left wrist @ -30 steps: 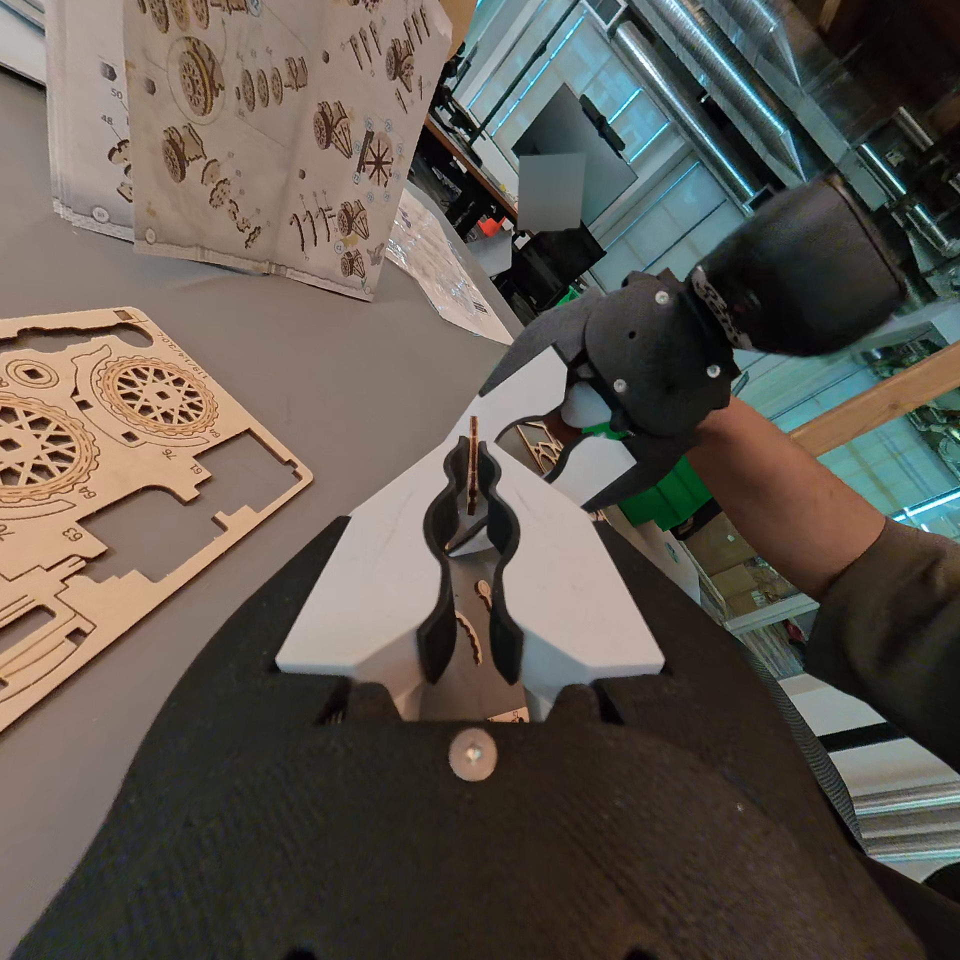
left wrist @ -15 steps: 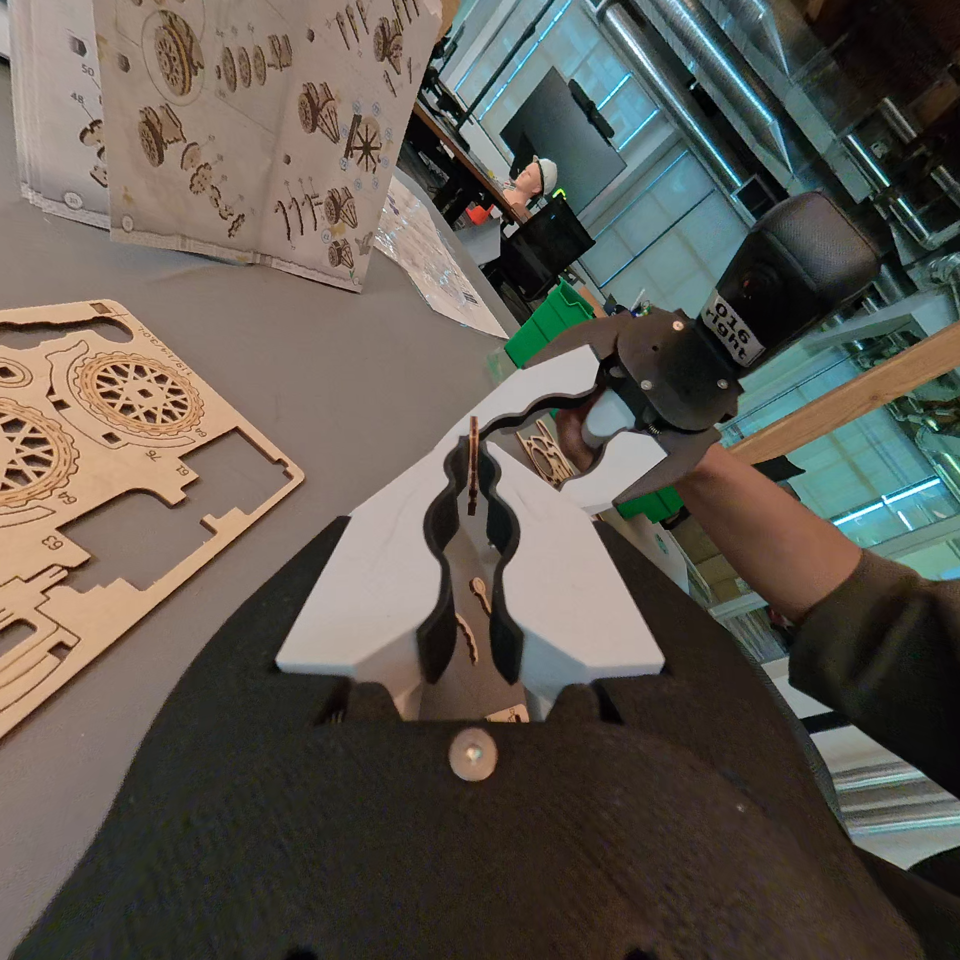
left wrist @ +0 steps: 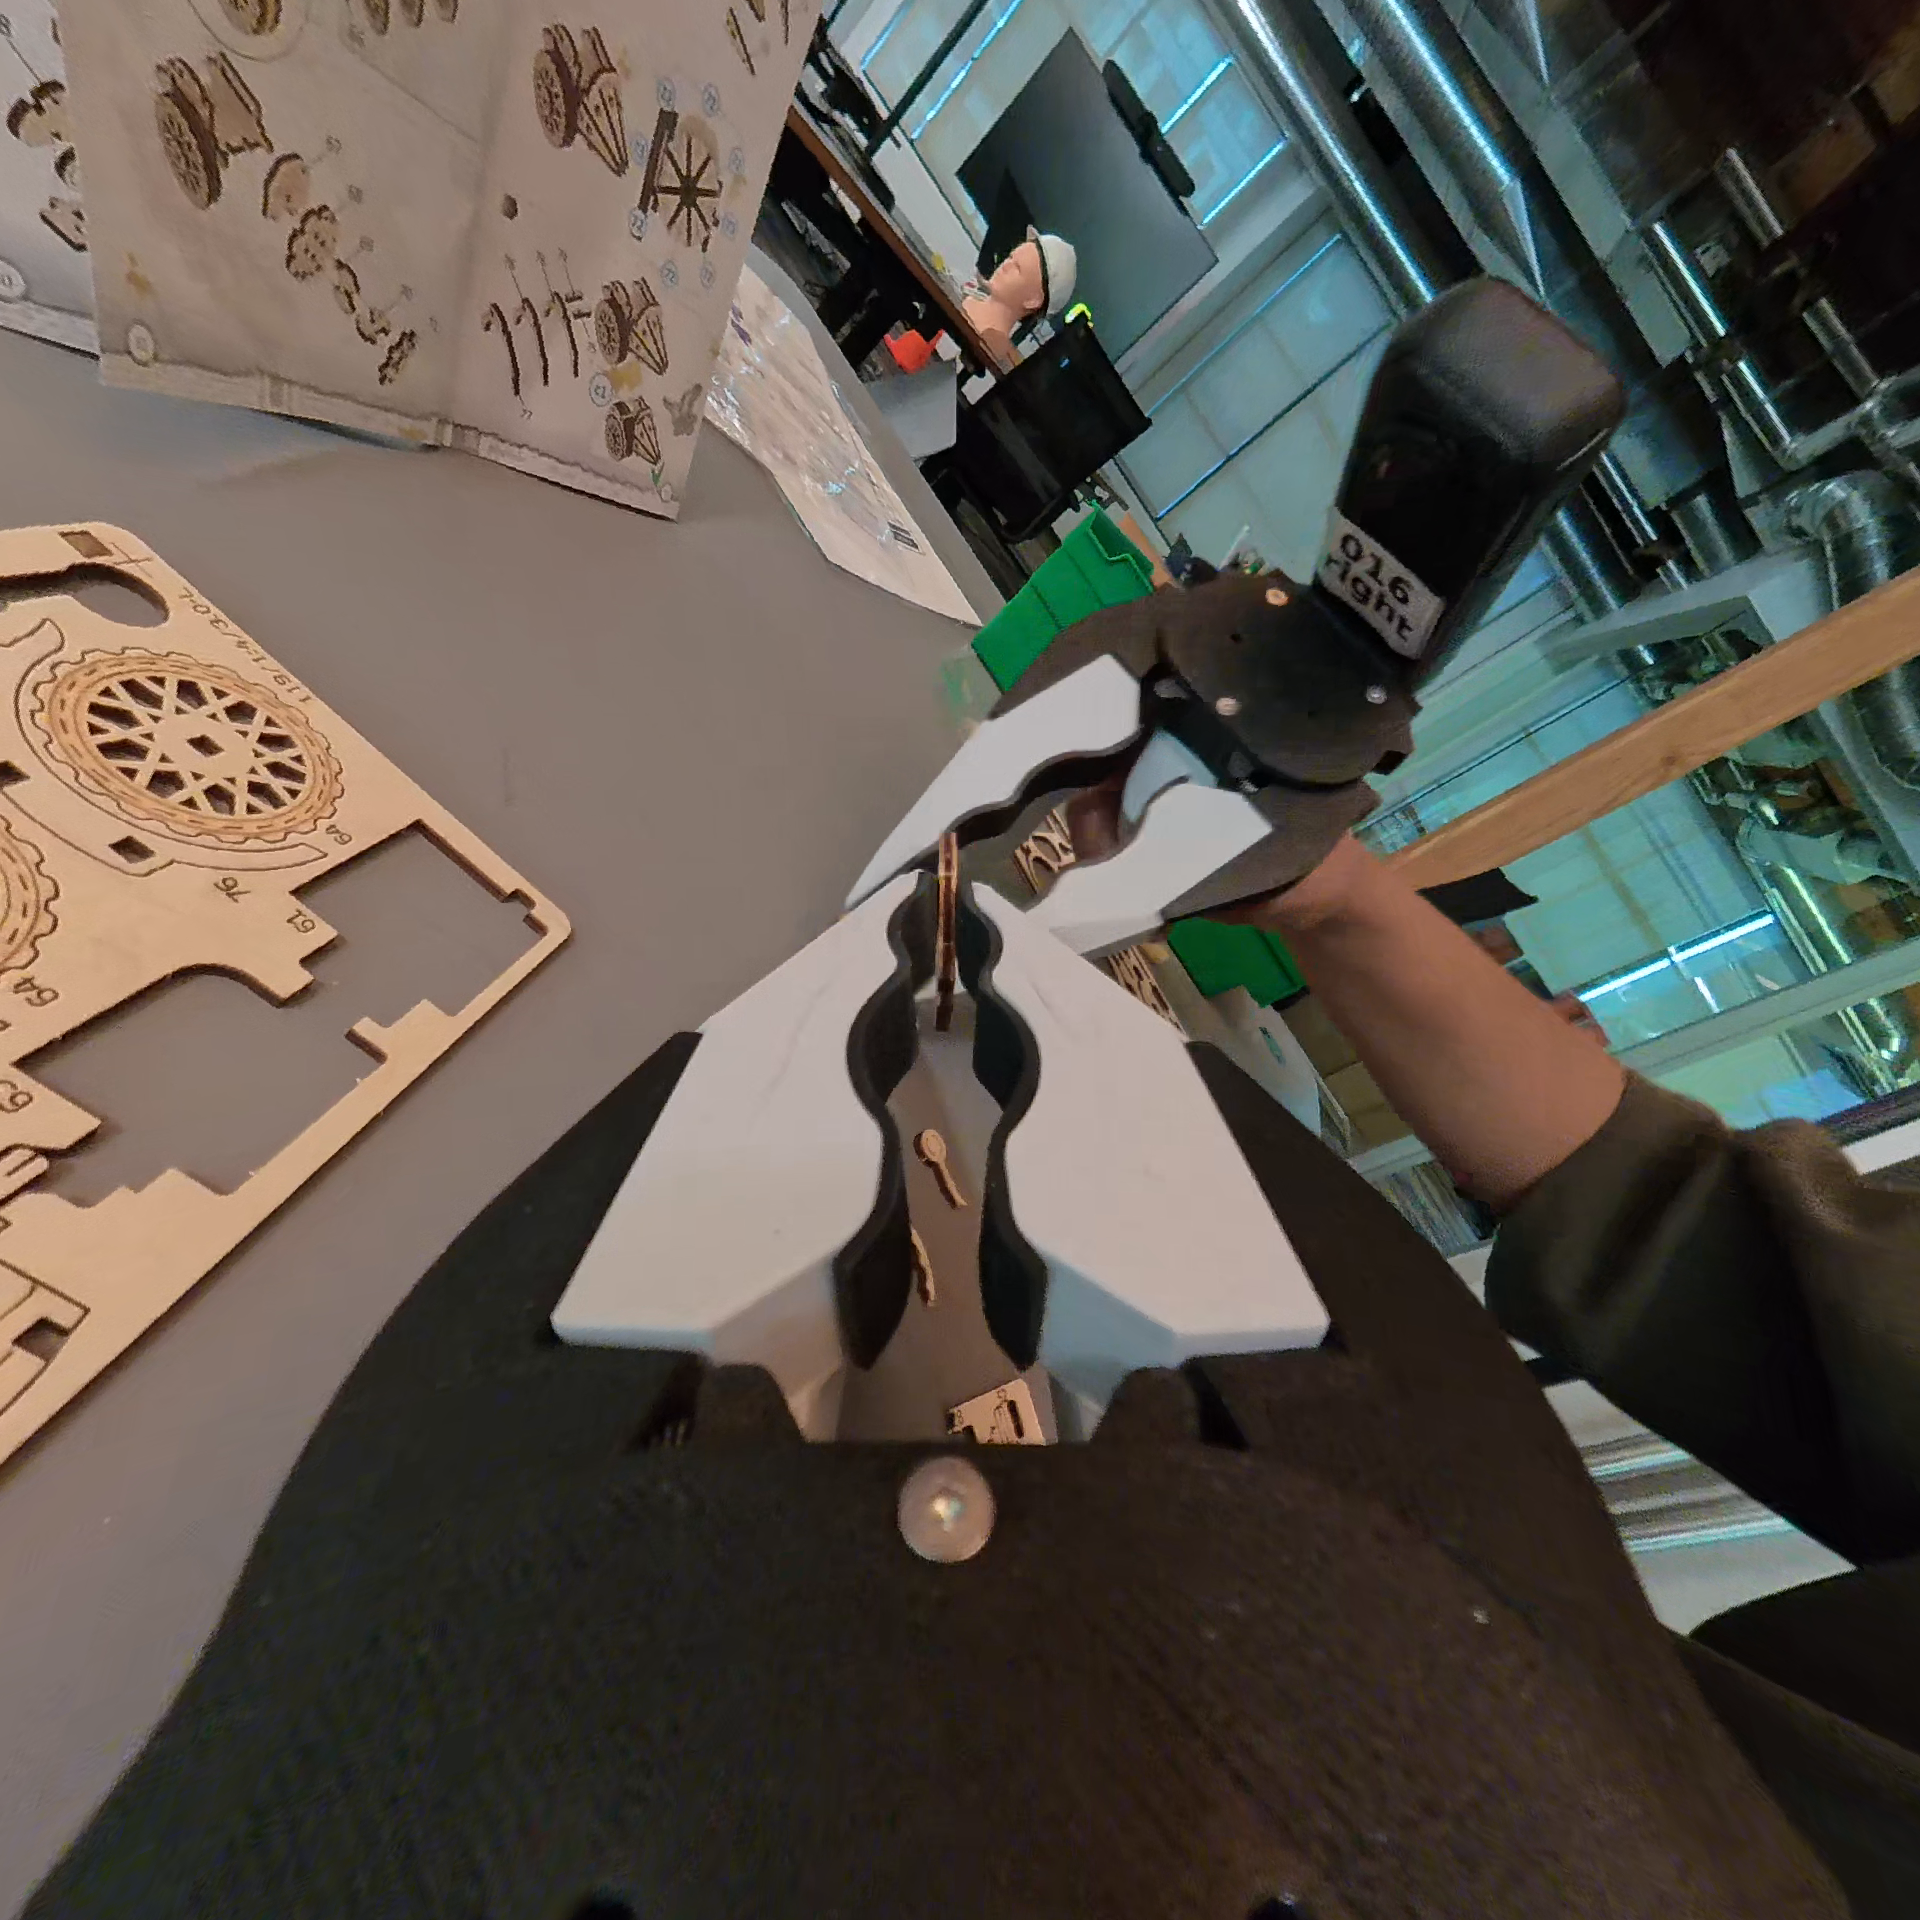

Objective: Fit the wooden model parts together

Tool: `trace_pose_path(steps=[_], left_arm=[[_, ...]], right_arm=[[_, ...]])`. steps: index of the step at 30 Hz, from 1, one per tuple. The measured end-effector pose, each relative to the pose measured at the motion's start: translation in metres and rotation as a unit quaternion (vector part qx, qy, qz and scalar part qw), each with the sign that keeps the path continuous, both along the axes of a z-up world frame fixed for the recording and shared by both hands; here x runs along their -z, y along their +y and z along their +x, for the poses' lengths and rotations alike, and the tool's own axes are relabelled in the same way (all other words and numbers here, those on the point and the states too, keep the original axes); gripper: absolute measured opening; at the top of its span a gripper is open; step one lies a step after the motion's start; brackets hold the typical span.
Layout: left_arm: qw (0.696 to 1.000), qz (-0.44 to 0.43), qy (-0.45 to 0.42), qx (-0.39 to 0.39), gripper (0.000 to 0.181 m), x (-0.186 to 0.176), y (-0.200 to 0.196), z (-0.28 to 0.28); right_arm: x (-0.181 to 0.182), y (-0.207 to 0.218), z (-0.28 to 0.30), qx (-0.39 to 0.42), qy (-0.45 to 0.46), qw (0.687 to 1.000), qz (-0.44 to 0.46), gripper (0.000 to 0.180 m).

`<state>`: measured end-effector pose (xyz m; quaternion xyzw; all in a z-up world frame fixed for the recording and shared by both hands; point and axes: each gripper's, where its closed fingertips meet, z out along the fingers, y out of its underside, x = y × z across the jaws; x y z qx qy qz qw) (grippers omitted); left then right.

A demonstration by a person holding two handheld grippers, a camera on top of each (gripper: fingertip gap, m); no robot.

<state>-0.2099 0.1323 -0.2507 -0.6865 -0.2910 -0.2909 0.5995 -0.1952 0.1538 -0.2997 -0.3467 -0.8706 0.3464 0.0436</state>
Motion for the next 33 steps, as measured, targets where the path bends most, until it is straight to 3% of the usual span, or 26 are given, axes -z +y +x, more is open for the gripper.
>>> trace_pose_path(steps=[1, 6, 11, 15, 22, 33], left_arm=[[1.0, 0.001, -0.001, 0.0, 0.001, 0.0, 0.0, 0.0], [1.0, 0.003, -0.001, 0.001, 0.001, -0.001, 0.0, 0.0], [1.0, 0.006, 0.001, 0.004, 0.001, -0.001, 0.0, 0.001], [1.0, 0.003, 0.006, 0.006, 0.001, -0.001, 0.0, 0.002], [1.0, 0.0, 0.007, 0.01, 0.001, 0.0, 0.001, 0.003], [1.0, 0.0, -0.001, 0.023, 0.001, 0.0, 0.001, 0.006]], right_arm=[[-0.012, -0.001, 0.0, 0.028, 0.014, 0.999, -0.036, 0.024], [-0.083, -0.004, 0.005, 0.149, 0.1, 0.951, -0.251, 0.023], [-0.093, -0.003, 0.012, 0.213, 0.144, 0.901, -0.35, 0.023], [-0.102, -0.001, 0.008, 0.248, 0.11, 0.84, -0.47, 0.023], [-0.078, 0.0, 0.006, 0.256, 0.032, 0.823, -0.506, 0.022], [-0.066, -0.003, 0.003, 0.253, -0.011, 0.82, -0.514, 0.023]])
